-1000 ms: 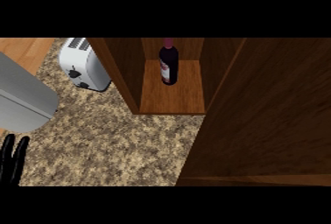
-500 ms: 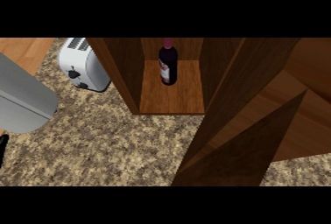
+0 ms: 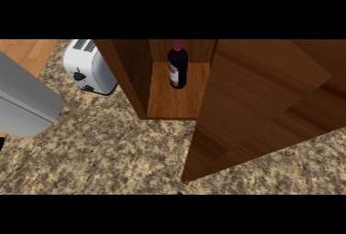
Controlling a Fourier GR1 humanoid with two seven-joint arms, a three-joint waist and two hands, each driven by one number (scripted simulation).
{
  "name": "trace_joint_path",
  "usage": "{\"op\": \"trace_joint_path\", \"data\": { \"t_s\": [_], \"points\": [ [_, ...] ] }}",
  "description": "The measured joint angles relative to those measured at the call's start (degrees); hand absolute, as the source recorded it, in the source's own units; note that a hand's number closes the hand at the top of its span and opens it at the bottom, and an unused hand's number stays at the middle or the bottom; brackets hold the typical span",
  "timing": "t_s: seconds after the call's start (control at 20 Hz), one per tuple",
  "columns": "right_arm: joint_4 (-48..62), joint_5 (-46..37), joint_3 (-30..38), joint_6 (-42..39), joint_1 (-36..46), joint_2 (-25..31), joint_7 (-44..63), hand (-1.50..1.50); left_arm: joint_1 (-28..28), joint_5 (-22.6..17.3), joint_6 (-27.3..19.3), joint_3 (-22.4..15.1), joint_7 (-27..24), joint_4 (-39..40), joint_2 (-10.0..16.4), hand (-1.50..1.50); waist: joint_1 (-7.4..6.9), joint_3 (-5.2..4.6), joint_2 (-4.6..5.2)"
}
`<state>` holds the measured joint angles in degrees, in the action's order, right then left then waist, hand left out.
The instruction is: Pick up the wine, place it into the cabinet and close the cabinet
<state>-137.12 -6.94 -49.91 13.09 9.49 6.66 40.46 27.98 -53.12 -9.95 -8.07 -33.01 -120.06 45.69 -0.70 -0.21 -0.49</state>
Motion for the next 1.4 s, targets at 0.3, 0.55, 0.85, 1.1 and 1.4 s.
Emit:
{"op": "trace_joint_path", "data": {
  "t_s": [0.3,0.55,0.85,1.1,1.4],
  "points": [
    [2.23,2.85,-1.06,5.66,10.07,2.91,1.10,1.50,-2.83,-0.73,-0.14,0.09,2.30,0.03,-0.90,-1.50,-0.69,0.00,0.42],
    [7.18,8.59,1.50,10.57,19.44,1.16,1.65,1.50,-4.00,-0.79,0.01,0.00,3.46,0.00,-1.82,-1.50,-1.33,0.02,0.55],
    [21.87,15.49,7.96,15.60,37.82,-4.77,0.80,1.50,-5.88,-0.58,-0.47,0.44,4.88,0.83,-2.87,-1.50,-1.68,0.05,0.66],
    [35.06,20.76,13.15,16.18,49.57,-6.08,-3.75,1.50,-7.51,0.79,-1.05,0.10,5.42,2.07,-4.75,-1.50,-1.44,0.09,0.69],
    [48.60,18.68,18.06,11.90,57.52,-6.35,-8.33,1.50,-7.68,1.95,-1.38,0.52,6.50,1.99,-5.95,-1.50,-0.84,0.12,0.64]
  ]
}}
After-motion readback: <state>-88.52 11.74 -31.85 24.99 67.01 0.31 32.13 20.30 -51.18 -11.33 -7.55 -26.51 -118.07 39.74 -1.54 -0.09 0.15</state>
